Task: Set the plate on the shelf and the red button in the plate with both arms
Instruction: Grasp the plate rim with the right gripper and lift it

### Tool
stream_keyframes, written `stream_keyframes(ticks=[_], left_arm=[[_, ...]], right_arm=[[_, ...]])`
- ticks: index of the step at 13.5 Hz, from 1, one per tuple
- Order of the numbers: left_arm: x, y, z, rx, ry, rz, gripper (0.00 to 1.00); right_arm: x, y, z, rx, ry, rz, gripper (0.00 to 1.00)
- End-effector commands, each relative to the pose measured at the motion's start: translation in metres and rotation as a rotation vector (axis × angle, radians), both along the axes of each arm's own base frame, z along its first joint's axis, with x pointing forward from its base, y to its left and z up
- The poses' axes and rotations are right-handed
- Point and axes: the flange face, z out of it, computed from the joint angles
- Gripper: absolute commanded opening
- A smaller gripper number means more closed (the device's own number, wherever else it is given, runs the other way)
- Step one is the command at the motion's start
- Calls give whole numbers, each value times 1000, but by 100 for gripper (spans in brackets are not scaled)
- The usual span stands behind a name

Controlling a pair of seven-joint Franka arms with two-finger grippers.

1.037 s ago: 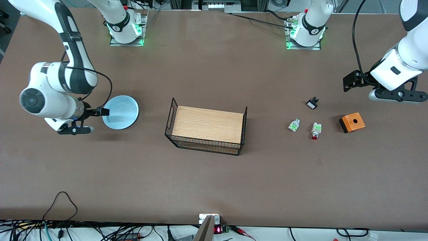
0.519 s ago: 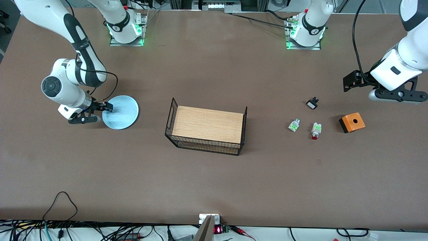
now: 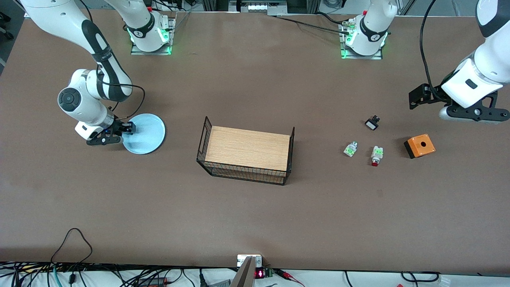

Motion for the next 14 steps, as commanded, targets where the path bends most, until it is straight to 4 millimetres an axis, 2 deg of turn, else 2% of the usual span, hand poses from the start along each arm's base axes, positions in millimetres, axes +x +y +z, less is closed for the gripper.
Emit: stream_keyframes(ticks=[1,6,8,9,10,14], left_arm=[[0,0,5,4,2,-13,100],[0,0,5,5,4,-13,100],[0,2,4,5,5,-10,100],[0,2,4,5,5,-10,100],[0,2,4,5,5,-10,100],[0,1,5,5,4,-12,100]], right_arm=[[-4,1,-2,1,-1,25,0],[-7,3,20,12,51,-57,0],[-8,5,45,20,78,-84,0],[-8,7,62,27,90,-104,0],[-7,13,89,32,93,-124,0],[1,58,194,52,109,-208,0]])
